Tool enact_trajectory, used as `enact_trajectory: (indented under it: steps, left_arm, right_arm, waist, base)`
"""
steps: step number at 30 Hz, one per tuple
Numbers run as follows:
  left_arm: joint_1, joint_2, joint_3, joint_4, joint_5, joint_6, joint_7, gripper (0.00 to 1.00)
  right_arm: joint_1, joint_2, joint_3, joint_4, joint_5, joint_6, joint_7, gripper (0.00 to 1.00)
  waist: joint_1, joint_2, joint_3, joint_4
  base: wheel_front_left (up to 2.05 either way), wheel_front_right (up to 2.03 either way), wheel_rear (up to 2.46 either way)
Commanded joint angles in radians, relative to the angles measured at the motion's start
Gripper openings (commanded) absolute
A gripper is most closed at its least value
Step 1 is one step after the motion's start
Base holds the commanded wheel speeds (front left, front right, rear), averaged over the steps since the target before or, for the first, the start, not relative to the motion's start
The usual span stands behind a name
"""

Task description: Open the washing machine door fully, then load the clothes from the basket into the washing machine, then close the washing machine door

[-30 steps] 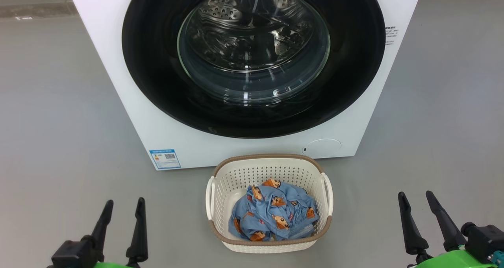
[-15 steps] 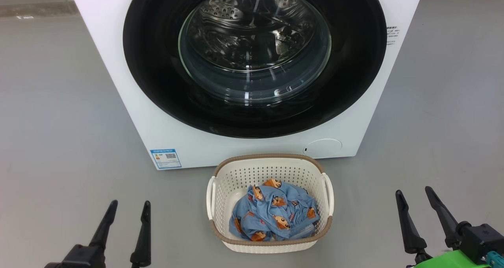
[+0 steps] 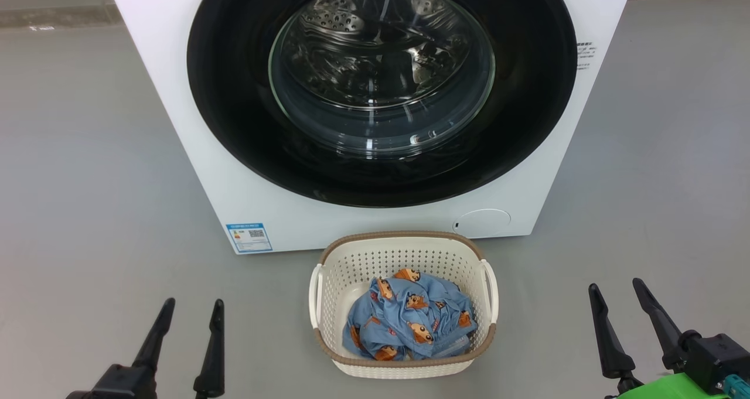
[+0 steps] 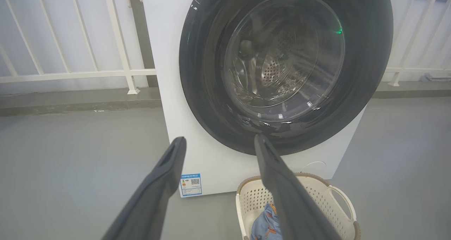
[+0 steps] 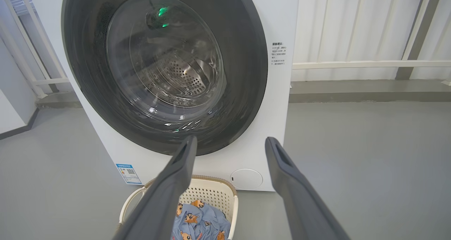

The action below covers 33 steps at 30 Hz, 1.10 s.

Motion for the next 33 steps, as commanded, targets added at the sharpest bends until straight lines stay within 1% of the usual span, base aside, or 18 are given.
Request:
enact_trajectory:
  steps: [1, 11, 25, 33]
  left_arm:
    - [-0.014, 0.014, 0.032, -0.03, 0.007, -0.002, -0.006, 1.0]
    - [-0.013, 0.004, 0.052, -0.04, -0.013, -0.002, -0.006, 1.0]
    - [-0.012, 0.002, 0.053, -0.034, -0.01, -0.002, -0.006, 1.0]
    - [-0.013, 0.002, 0.055, -0.035, -0.008, -0.002, -0.006, 1.0]
  right_arm:
    - [0.0, -0.018, 0.028, -0.025, 0.001, 0.002, -0.012, 1.0]
    - [-0.002, -0.019, 0.031, -0.028, -0.003, 0.002, -0.012, 1.0]
    - [0.0, -0.017, 0.032, -0.032, -0.005, 0.002, -0.012, 1.0]
    - [-0.001, -0.017, 0.034, -0.033, -0.006, 0.002, -0.012, 1.0]
  waist:
    - [0.0, 0.0, 0.0, 0.001]
    - [0.0, 0.0, -0.002, 0.002]
    - [0.0, 0.0, 0.001, -0.001]
    - [0.0, 0.0, 0.004, 0.001]
  base:
    - [0.0, 0.0, 0.0]
    - [0.0, 0.0, 0.0]
    - [0.01, 0.01, -0.02]
    - [0.42, 0.42, -0.83]
